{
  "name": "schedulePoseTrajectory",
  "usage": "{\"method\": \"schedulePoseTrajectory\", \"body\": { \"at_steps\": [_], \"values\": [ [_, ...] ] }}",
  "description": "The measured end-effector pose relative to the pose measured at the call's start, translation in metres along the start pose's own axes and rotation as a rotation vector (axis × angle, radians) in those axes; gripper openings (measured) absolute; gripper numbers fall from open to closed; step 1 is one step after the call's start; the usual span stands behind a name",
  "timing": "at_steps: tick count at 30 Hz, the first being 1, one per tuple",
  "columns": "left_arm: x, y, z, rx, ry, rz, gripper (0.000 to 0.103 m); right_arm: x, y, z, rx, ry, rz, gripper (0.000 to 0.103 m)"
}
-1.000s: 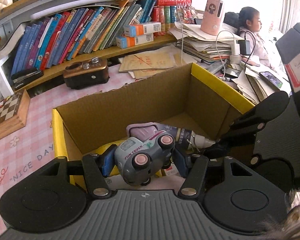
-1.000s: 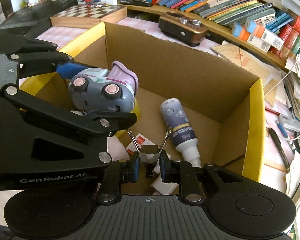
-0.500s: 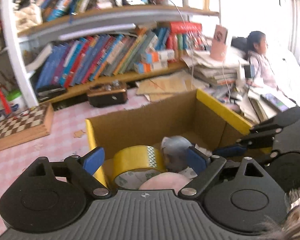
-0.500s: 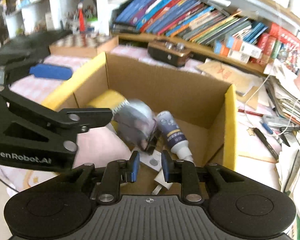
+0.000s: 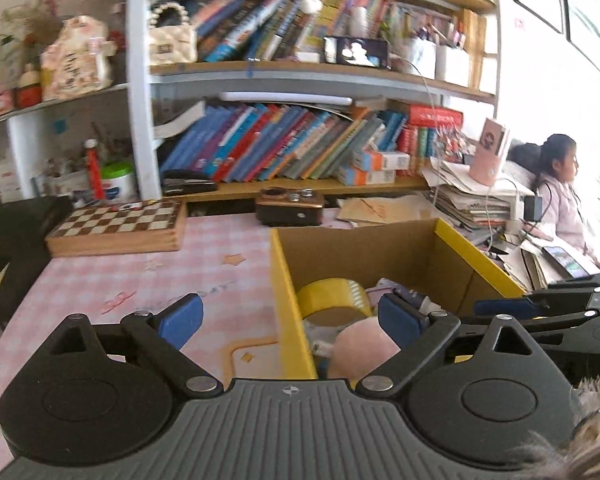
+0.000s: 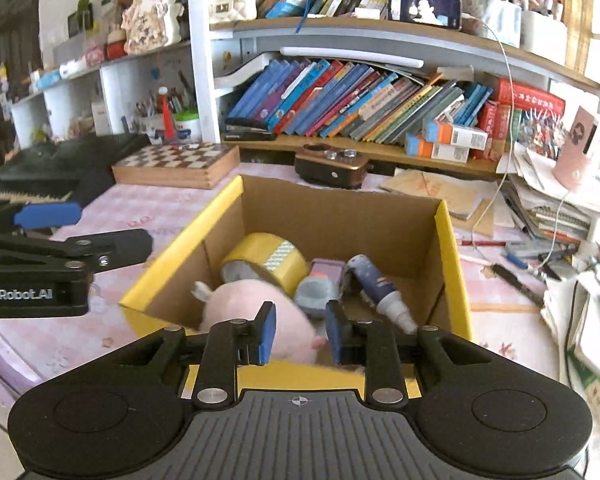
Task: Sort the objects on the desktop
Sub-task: 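Withdraw both tools from the yellow box back over the table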
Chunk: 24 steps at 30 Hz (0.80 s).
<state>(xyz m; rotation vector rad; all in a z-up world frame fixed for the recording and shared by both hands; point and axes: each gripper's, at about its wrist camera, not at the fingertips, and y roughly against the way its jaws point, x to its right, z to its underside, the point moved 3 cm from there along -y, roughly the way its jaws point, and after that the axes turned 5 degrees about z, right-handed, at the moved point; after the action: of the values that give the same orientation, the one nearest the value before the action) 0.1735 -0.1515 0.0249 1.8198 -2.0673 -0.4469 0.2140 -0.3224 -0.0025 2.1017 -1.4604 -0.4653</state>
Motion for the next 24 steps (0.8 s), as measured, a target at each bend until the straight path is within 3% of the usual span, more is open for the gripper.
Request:
{"method": "schedulePoseTrajectory", "body": {
  "at_steps": [4, 8, 12, 13, 15, 24],
  "values": [
    [-0.019, 0.022, 0.019, -0.013, 0.024, -0.027, 0.096, -0.015, 0.013, 0.012, 0.002, -0.050, 0.012, 0.028],
    [-0.040, 0.043, 0.038, -0.041, 0.052, -0.070, 0.097, -0.034, 0.026, 0.027, 0.009, -0.076, 0.038, 0.043],
    [-0.059, 0.064, 0.055, -0.056, 0.096, -0.105, 0.103, -0.055, 0.035, 0.041, -0.004, -0.089, 0.064, 0.045],
    [-0.062, 0.068, 0.059, -0.059, 0.103, -0.110, 0.103, -0.059, 0.037, 0.044, -0.008, -0.094, 0.069, 0.048],
    [-0.068, 0.076, 0.065, -0.071, 0.114, -0.112, 0.103, -0.069, 0.041, 0.050, -0.014, -0.098, 0.088, 0.067],
    [-0.085, 0.111, 0.091, -0.109, 0.095, -0.110, 0.103, -0.112, 0.063, 0.075, -0.028, -0.095, 0.111, 0.085]
  ]
}}
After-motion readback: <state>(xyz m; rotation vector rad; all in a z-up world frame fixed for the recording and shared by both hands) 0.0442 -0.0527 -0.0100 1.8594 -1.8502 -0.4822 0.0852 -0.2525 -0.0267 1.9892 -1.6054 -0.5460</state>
